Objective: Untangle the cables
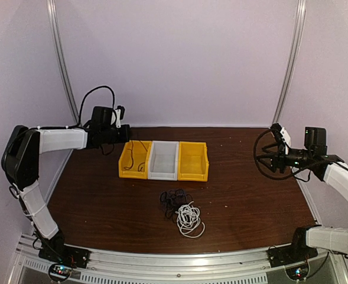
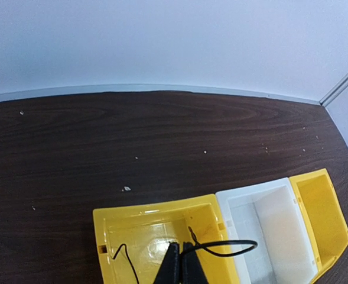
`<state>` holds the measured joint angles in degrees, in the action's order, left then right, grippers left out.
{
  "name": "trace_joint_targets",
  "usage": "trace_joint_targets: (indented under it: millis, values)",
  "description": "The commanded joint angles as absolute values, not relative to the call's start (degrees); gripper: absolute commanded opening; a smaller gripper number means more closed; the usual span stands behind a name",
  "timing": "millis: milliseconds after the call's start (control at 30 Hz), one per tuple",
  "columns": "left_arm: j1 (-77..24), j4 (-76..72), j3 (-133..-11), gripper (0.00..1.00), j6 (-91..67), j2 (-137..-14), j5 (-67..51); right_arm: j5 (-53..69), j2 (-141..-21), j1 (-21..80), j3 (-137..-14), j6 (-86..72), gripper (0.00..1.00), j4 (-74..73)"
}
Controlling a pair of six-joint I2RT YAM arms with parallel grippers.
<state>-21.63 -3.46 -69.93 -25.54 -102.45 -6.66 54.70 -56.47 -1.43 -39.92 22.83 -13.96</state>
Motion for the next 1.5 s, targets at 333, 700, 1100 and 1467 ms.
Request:
trace_joint_targets:
  millis: [333, 700, 1100, 1467]
  values:
    - [-24.7, 5.9, -67.9, 0.00, -27.2, -102.9, -6.9, 54.1, -56.4, -1.7, -40.3, 24.0, 0.60, -14.5]
    - [-25.4, 14.1, -74.3, 0.00, -27.2, -108.4, -4.6, 54.0, -57.1, -1.5, -40.4, 24.2, 0.61, -14.7]
    - [-25.4, 19.7, -87.6, 0.00, -25.2, -117.5, 1.9, 53.3, -56.5, -1.4, -40.3, 24.6, 0.61, -15.0]
    - [-25.4, 21.6, -89.5, 0.00, -24.6, -118.4, 0.6, 53.1, -57.0, -1.5, -40.4, 25.0, 0.61, -15.3]
